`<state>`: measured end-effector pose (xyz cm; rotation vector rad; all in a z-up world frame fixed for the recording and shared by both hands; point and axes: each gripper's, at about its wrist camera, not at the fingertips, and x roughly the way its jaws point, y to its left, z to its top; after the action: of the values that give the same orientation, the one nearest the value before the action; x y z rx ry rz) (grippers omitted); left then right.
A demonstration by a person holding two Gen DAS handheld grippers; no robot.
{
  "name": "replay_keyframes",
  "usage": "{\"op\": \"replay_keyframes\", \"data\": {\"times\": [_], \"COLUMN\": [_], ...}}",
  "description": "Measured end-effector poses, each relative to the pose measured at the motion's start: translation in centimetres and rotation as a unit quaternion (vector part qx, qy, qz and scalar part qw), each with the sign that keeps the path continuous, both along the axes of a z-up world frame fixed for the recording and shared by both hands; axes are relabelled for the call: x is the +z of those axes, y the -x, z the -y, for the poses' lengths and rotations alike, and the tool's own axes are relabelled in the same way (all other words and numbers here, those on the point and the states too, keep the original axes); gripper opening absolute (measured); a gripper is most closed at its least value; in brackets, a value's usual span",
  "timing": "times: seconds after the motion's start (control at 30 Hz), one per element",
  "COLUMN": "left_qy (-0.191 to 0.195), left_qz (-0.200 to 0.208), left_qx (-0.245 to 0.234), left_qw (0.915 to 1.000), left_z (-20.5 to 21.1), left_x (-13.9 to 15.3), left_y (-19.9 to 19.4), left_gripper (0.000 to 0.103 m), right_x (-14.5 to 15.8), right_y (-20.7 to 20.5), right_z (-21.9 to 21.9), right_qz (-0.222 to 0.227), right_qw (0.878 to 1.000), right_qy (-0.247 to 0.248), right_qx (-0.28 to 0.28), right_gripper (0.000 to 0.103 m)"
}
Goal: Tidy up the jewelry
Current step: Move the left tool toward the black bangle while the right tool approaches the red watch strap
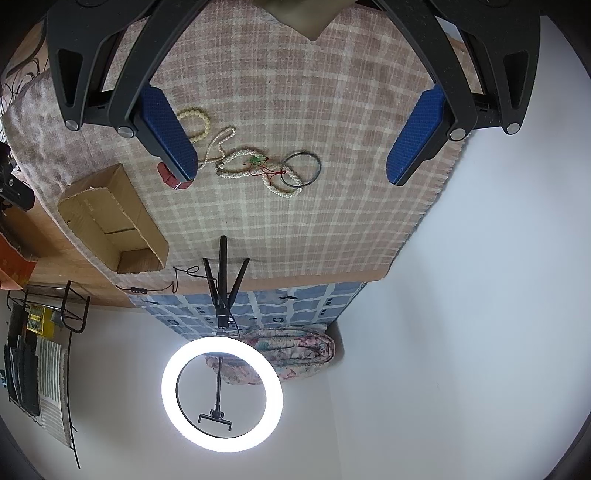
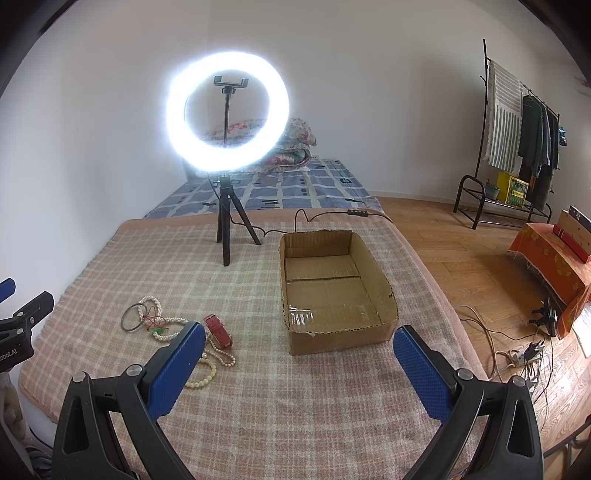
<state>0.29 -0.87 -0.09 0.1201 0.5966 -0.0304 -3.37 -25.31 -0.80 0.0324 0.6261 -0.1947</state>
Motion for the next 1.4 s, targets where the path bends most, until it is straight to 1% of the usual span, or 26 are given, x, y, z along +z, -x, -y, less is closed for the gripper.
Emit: {"op": "replay_keyframes", "data": {"times": [0.3, 0.43, 0.53, 0.67, 0.73, 0.83, 0.9, 0.97, 1.03, 1.07, 1.13, 1.17, 1.2, 1.27, 1.3, 1.37, 1.4], "left_qy": [-0.004, -0.004, -0.003, -0.013, 0.005, 0.045, 0.067, 0.074, 0.064, 0.060, 0.048, 0.045, 0.047, 0.062, 0.064, 0.053, 0.049], "left_qz": [-0.013, -0.018, -0.026, -0.044, -0.058, -0.059, -0.062, -0.066, -0.077, -0.083, -0.100, -0.109, -0.120, -0.146, -0.157, -0.169, -0.176], "left_qx": [0.008, 0.008, 0.006, 0.005, -0.002, -0.013, -0.004, 0.003, -0.001, -0.006, -0.016, -0.017, -0.016, -0.011, -0.012, -0.014, -0.021], "left_qw": [0.9999, 0.9998, 0.9996, 0.9989, 0.9983, 0.9972, 0.9958, 0.9950, 0.9949, 0.9947, 0.9937, 0.9929, 0.9916, 0.9872, 0.9854, 0.9840, 0.9830], "left_z": [-1.1, -1.9, -3.1, -4.8, -6.4, -8.8, -10.3, -11.0, -10.7, -10.5, -10.0, -9.8, -9.8, -10.0, -10.1, -10.0, -9.9], "left_x": [-0.6, -0.6, -0.5, -0.6, -0.8, -1.2, -1.7, -2.3, -2.8, -3.2, -3.9, -4.3, -4.7, -5.7, -6.2, -7.2, -7.8], "left_y": [-1.0, -1.8, -3.0, -5.4, -6.9, -8.2, -9.0, -9.7, -10.2, -10.5, -11.4, -11.9, -12.5, -13.8, -14.3, -15.2, -15.6], "left_gripper": [0.103, 0.103, 0.103, 0.103, 0.103, 0.103, 0.103, 0.103, 0.103, 0.102, 0.094, 0.089, 0.086, 0.084, 0.079, 0.074, 0.072], "right_x": [-0.7, -1.2, -1.8, -2.9, -3.4, -3.8, -4.0, -4.2, -4.3, -4.3, -4.4, -4.5, -4.6, -5.0, -5.2, -5.6, -5.9], "right_y": [-0.4, -0.8, -1.2, -2.0, -2.2, -2.7, -3.1, -3.4, -3.9, -4.1, -4.7, -5.1, -5.4, -6.4, -6.7, -7.4, -7.7], "right_z": [-0.3, -0.6, -0.8, -1.0, -1.1, -1.4, -1.8, -2.3, -2.8, -3.0, -3.4, -3.6, -3.6, -3.6, -3.5, -3.4, -3.3], "right_qz": [-0.013, -0.022, -0.030, -0.036, -0.032, -0.035, -0.039, -0.040, -0.039, -0.039, -0.040, -0.042, -0.045, -0.056, -0.062, -0.074, -0.080], "right_qw": [1.000, 1.000, 0.999, 0.998, 0.997, 0.997, 0.996, 0.994, 0.992, 0.991, 0.989, 0.988, 0.986, 0.983, 0.983, 0.982, 0.981], "right_qy": [0.003, 0.005, 0.005, -0.011, -0.019, -0.017, -0.012, -0.006, 0.000, 0.001, 0.004, 0.005, 0.004, -0.001, -0.003, -0.010, -0.014], "right_qx": [0.006, 0.017, 0.025, 0.053, 0.062, 0.073, 0.084, 0.100, 0.120, 0.126, 0.141, 0.150, 0.159, 0.172, 0.174, 0.176, 0.178], "right_gripper": [0.103, 0.103, 0.103, 0.103, 0.103, 0.103, 0.103, 0.102, 0.101, 0.101, 0.099, 0.097, 0.093, 0.088, 0.086, 0.082, 0.079]}}
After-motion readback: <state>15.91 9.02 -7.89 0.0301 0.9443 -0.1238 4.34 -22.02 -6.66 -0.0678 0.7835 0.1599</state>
